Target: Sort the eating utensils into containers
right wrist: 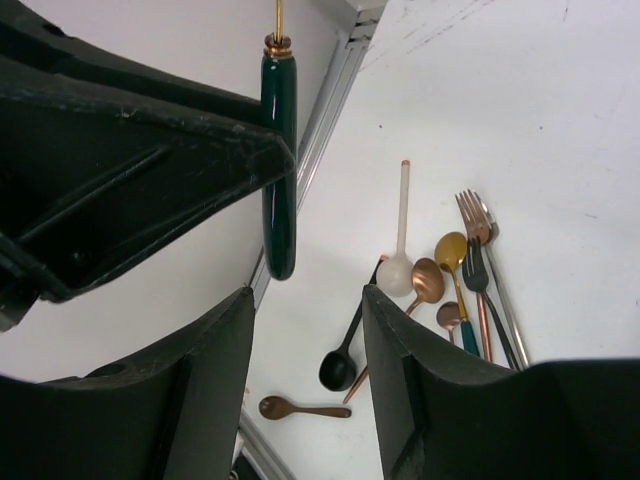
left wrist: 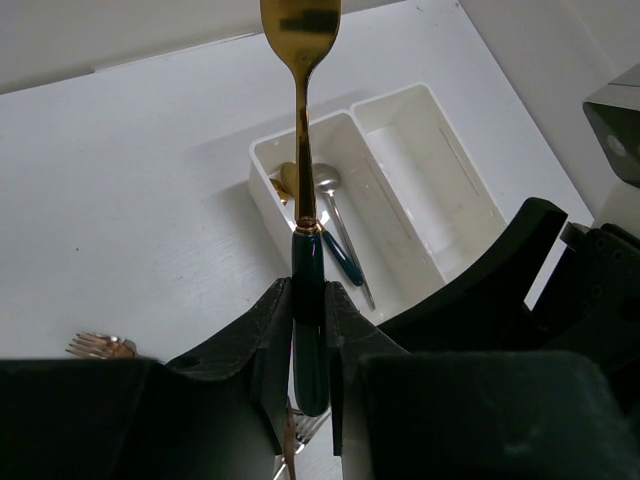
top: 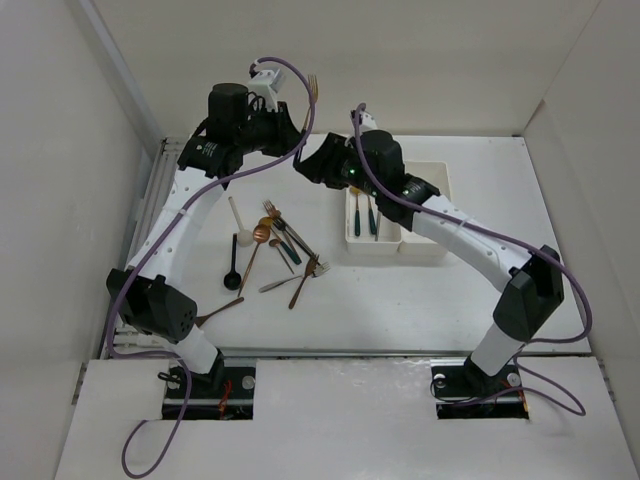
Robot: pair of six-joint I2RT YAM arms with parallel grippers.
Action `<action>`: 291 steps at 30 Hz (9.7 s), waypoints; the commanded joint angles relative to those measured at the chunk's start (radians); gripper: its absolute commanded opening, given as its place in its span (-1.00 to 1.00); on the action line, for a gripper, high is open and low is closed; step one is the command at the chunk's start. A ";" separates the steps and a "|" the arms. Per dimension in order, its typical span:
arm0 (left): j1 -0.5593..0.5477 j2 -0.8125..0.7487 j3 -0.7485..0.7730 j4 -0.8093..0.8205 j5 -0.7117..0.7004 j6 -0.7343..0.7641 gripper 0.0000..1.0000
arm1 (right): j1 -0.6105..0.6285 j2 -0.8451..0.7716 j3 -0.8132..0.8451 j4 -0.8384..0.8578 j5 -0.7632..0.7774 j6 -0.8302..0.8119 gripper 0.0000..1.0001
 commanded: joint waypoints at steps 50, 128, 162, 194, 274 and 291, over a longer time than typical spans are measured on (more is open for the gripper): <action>0.120 -0.078 -0.155 -0.074 -0.655 0.166 1.00 | -0.511 -0.104 -0.181 -0.653 0.166 -0.489 -1.00; 0.020 -0.392 -0.655 -0.084 -0.404 1.575 -1.00 | -0.222 -0.187 0.063 -0.432 -0.229 -0.688 0.63; -0.302 -0.660 -0.861 0.141 -0.197 2.099 -1.00 | 0.035 0.123 0.091 -0.300 -0.607 -0.467 0.27; -0.207 -0.688 -0.893 0.156 -0.189 2.000 -1.00 | 0.035 -0.053 -0.029 -0.503 -0.536 -0.665 0.15; 0.201 -0.038 -0.596 0.015 -0.312 0.297 0.52 | -0.282 0.163 0.009 -0.475 0.022 -0.200 0.37; 0.179 0.335 -0.097 -0.693 -0.075 2.104 0.71 | -0.311 0.197 0.199 -0.546 -0.134 -0.420 1.00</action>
